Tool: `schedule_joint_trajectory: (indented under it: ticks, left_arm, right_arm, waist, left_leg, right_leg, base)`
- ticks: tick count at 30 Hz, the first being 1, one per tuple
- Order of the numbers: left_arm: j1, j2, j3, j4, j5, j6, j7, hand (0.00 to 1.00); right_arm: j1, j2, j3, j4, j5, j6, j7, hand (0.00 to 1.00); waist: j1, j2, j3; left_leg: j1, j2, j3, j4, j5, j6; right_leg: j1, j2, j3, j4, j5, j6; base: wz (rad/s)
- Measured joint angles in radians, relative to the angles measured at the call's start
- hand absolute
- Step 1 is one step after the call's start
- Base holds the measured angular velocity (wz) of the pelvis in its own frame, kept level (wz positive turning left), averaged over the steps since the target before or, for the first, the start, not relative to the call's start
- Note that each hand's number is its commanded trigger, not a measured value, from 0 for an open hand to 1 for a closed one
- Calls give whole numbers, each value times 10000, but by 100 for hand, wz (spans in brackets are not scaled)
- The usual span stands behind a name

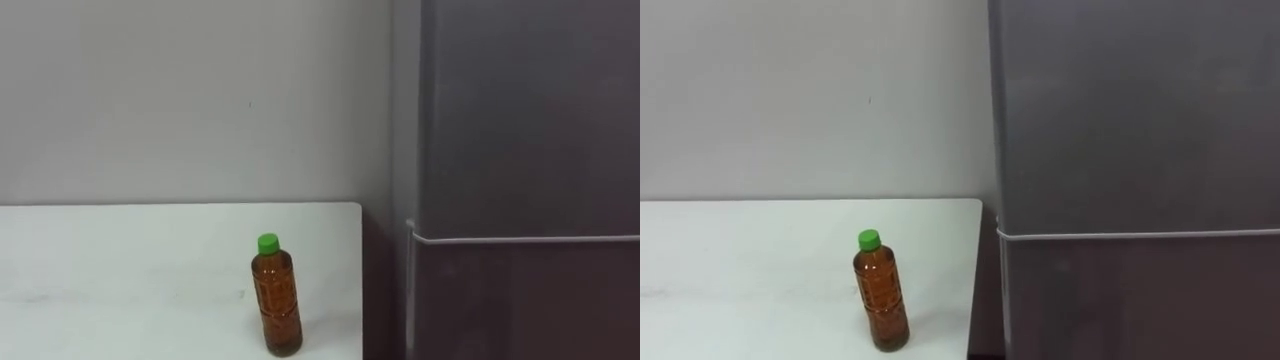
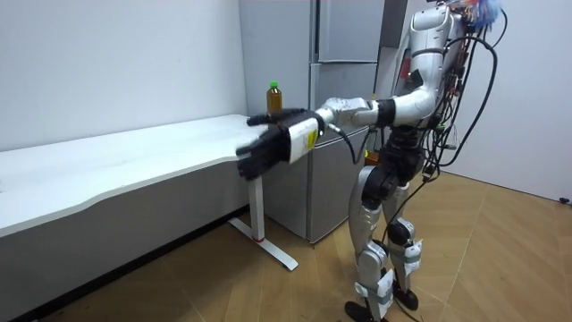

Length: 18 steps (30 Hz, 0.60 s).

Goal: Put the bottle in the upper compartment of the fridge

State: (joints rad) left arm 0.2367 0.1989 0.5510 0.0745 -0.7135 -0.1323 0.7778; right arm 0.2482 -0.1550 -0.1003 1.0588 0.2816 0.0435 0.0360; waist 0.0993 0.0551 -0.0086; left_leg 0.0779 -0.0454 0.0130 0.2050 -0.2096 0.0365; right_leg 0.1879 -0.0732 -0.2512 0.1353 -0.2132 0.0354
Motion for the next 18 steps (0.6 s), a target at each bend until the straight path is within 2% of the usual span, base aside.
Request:
schedule_joint_trajectory:
  ticks: [2, 4, 9, 15, 18]
  left_arm:
    - [-49, 271, 9, -366, 6, -5, -1, 0]
    - [-126, 348, 41, -758, 103, -4, -1, 0]
    - [-457, 333, 15, -1622, 846, 26, -136, 0]
    - [-500, 185, -125, -3334, 1396, 196, -644, 0]
    - [-545, 172, -296, -3972, 1459, 195, -923, 0]
  right_arm:
    - [-3, 10, 1, 2, -42, 3, 3, 0]
    - [-3, 26, 2, 1, -126, 4, 16, 0]
    - [-110, 76, 5, 109, -104, 10, 110, 0]
    - [-218, 182, 6, 125, 104, 7, 341, 0]
    - [-288, 241, 5, 178, 242, -5, 521, 0]
  waist:
    - [13, 17, 26]
    - [15, 14, 36]
    - [6, -16, 63]
    - [-234, -138, 122]
    - [-429, -177, 107]
  left_leg:
    - [3, -5, -19, -1, 0, -1]
    - [-6, -5, -18, -1, 0, -1]
    - [-140, -1, -18, -13, 0, 0]
    - [-181, -10, -61, 4, 0, 0]
    - [-187, -16, -138, 15, 1, 0]
  right_leg:
    - [-3, 1, -10, -7, 0, 0]
    - [-30, 3, -4, -3, 0, 0]
    - [-131, 1, -7, 39, 2, -1]
    - [-135, 4, -46, 1, 2, -1]
    - [-123, 4, -110, 17, 5, -1]
  base:
    - [0]
    - [0]
    - [0]
    - [1]
    - [7]
